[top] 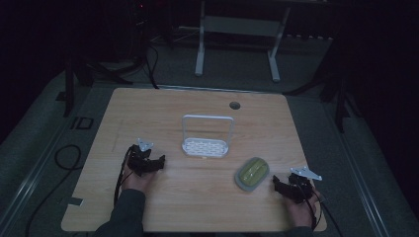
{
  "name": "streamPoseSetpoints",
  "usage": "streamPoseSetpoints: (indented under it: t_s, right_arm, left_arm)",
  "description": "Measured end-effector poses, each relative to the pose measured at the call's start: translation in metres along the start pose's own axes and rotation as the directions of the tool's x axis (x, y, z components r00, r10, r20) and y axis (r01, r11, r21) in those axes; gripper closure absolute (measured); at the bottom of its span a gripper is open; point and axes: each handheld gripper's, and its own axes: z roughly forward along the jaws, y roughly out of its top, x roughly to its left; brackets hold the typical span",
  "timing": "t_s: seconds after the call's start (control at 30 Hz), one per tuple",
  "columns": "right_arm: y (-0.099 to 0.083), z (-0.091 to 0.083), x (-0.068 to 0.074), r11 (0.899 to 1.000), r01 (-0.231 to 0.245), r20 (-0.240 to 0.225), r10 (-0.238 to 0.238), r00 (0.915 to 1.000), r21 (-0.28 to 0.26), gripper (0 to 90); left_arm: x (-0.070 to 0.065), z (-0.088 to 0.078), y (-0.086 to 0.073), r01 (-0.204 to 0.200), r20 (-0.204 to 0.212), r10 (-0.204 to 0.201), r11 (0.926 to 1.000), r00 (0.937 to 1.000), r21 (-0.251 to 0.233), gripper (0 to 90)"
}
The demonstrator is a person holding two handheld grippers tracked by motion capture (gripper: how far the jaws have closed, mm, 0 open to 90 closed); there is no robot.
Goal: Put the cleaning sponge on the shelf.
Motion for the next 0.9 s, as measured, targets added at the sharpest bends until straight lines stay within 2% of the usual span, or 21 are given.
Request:
streamPoseSetpoints:
  t_s: [0.4,0.63,0.83,0.9]
  right_arm:
    - [0.0,0.0,0.0,1.0,0.002,-0.001,-0.002,1.0,0.0,26.5]
    - [0.001,-0.003,0.004,1.0,0.011,0.01,-0.011,0.9999,-0.01,49.2]
    - [0.01,-0.01,0.01,0.998,0.06,-0.023,-0.061,0.9979,-0.034,84.0]
    - [0.015,-0.011,0.011,0.996,0.074,-0.04,-0.076,0.9963,-0.043,89.8]
  left_arm:
    - [0.0,0.0,0.0,0.0,0.0,0.0,1.0,1.0,0.0,23.4]
    - [0.0,0.0,0.0,0.0,0.0,0.0,1.0,1.0,0.0,23.4]
    - [0.0,0.0,0.0,0.0,0.0,0.0,1.0,1.0,0.0,23.4]
    - [0.0,0.0,0.0,0.0,0.0,0.0,1.0,1.0,0.0,23.4]
